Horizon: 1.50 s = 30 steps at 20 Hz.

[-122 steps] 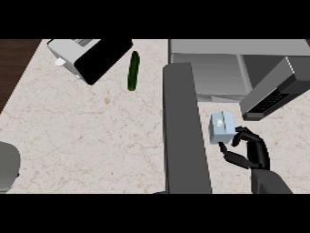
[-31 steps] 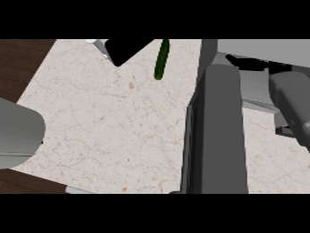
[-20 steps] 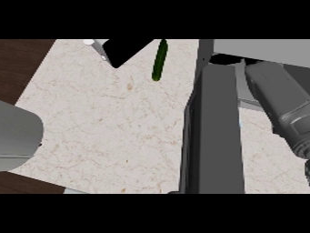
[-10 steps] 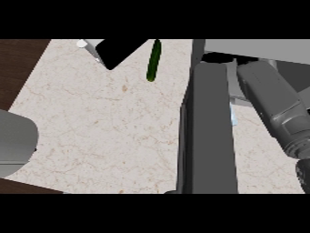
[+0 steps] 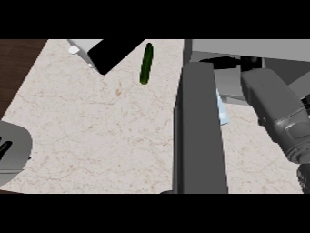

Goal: Pick up the milk, place it into the microwave and close the microwave

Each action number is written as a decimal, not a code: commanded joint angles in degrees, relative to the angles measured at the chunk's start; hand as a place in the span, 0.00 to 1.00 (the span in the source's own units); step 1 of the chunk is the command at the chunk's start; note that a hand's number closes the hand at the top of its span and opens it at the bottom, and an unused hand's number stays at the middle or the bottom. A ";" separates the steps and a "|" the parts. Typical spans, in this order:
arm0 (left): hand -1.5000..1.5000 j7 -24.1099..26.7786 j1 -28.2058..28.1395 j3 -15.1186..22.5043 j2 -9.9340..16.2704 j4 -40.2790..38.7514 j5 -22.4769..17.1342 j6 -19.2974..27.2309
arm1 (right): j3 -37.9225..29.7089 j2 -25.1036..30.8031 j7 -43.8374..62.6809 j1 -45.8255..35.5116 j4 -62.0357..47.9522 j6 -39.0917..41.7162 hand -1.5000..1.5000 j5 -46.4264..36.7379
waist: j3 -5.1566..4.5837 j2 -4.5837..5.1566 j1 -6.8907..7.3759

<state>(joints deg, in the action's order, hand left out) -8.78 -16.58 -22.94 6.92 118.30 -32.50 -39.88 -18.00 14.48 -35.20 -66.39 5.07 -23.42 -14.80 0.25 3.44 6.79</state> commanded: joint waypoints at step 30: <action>1.00 15.92 8.81 20.40 -6.92 -19.27 31.55 -4.14 | -0.36 -9.37 -19.02 35.53 10.38 32.89 0.00 7.10 | -0.44 -4.27 -9.41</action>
<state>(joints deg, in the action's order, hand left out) 4.56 -11.00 -3.24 0.11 102.92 -3.97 -46.14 -19.76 5.59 -52.09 -37.31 12.74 10.29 -7.25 -0.12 -0.59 -1.64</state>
